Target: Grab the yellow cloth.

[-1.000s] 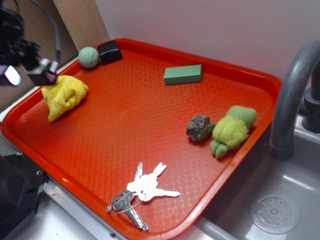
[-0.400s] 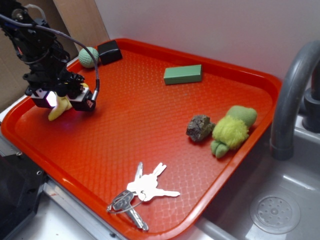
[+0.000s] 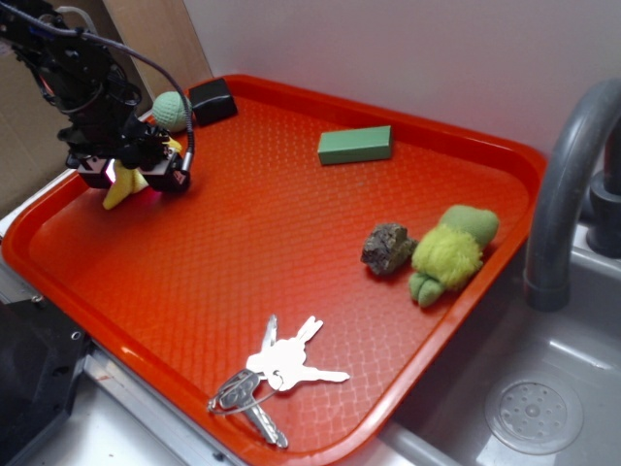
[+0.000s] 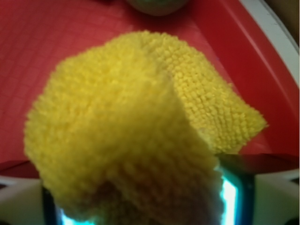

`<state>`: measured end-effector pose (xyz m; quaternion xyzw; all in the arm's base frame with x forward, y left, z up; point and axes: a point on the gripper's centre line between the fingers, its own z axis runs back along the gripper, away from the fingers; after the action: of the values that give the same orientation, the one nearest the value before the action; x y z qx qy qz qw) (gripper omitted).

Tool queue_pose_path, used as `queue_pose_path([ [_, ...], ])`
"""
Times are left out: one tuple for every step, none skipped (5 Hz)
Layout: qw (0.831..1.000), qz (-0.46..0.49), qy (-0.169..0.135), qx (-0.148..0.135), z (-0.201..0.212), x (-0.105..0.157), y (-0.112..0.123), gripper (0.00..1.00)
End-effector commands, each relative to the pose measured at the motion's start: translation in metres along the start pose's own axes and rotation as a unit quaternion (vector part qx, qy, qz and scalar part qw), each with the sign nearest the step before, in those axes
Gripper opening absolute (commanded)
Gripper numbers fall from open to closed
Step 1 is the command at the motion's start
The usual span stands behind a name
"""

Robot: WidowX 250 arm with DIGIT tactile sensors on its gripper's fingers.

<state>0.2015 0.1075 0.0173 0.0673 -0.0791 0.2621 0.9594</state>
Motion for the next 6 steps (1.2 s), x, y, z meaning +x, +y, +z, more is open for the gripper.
queue_pose_path([
  [0.999,-0.025,0.006,0.028,-0.004,-0.001,0.012,0.00],
  [0.999,-0.033,0.010,0.024,0.009,-0.001,0.016,0.00],
  [0.997,-0.078,0.014,-0.003,0.058,-0.014,0.007,0.00],
  [0.978,-0.207,-0.010,0.021,0.117,-0.051,-0.019,0.00],
  [0.945,-0.321,-0.052,0.009,0.157,-0.060,-0.046,0.00],
  [0.909,-0.400,-0.102,-0.053,0.155,-0.059,-0.047,0.00],
])
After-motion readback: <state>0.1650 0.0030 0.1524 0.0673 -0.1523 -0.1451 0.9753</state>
